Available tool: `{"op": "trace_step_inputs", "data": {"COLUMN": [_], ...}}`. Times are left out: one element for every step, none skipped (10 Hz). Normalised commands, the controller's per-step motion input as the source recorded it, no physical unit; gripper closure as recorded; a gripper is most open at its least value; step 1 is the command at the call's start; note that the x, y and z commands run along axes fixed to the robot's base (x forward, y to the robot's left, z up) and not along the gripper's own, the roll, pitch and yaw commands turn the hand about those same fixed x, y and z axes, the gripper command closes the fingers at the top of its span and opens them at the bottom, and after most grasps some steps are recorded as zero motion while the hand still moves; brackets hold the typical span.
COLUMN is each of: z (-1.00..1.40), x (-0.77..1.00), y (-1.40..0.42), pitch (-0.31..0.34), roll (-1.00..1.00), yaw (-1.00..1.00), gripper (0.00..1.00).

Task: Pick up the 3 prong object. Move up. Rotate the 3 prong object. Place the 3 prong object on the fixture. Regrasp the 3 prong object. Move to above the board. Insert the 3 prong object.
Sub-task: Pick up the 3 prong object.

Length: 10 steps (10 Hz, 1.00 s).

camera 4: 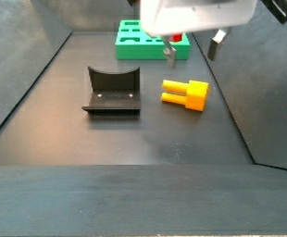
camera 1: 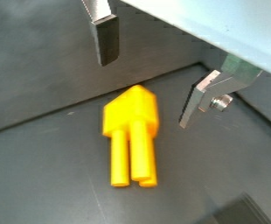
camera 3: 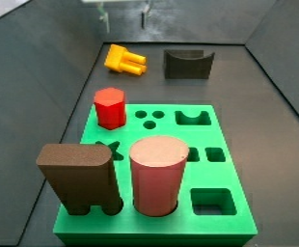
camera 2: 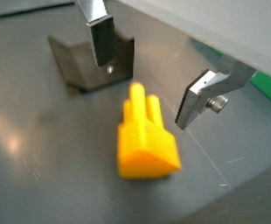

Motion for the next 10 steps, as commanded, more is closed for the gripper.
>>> {"op": "trace_step_inputs", "data": {"z": [-0.69, -0.65, -0.54, -0.48, -0.43, -0.40, -0.35, -0.29, -0.27, -0.27], "x": [-0.31, -0.27, -0.20, -0.16, -0.10, -0.08, -0.05, 0.00, 0.00, 0.09], "y": [-0.11, -0.01, 0.00, 0.01, 0.00, 0.00, 0.00, 0.00, 0.00, 0.00], "pitch": [-0.076, -0.083, -0.061, -0.044, -0.016, -0.011, 0.000, 0.000, 0.000, 0.000], "roll": [0.23, 0.28, 0.35, 0.38, 0.41, 0.42, 0.44, 0.47, 0.48, 0.48], "yaw": [0.91, 0.91, 0.84, 0.81, 0.83, 0.82, 0.79, 0.74, 0.70, 0.61], "gripper": [0.00, 0.00, 0.00, 0.00, 0.00, 0.00, 0.00, 0.00, 0.00, 0.00]}}
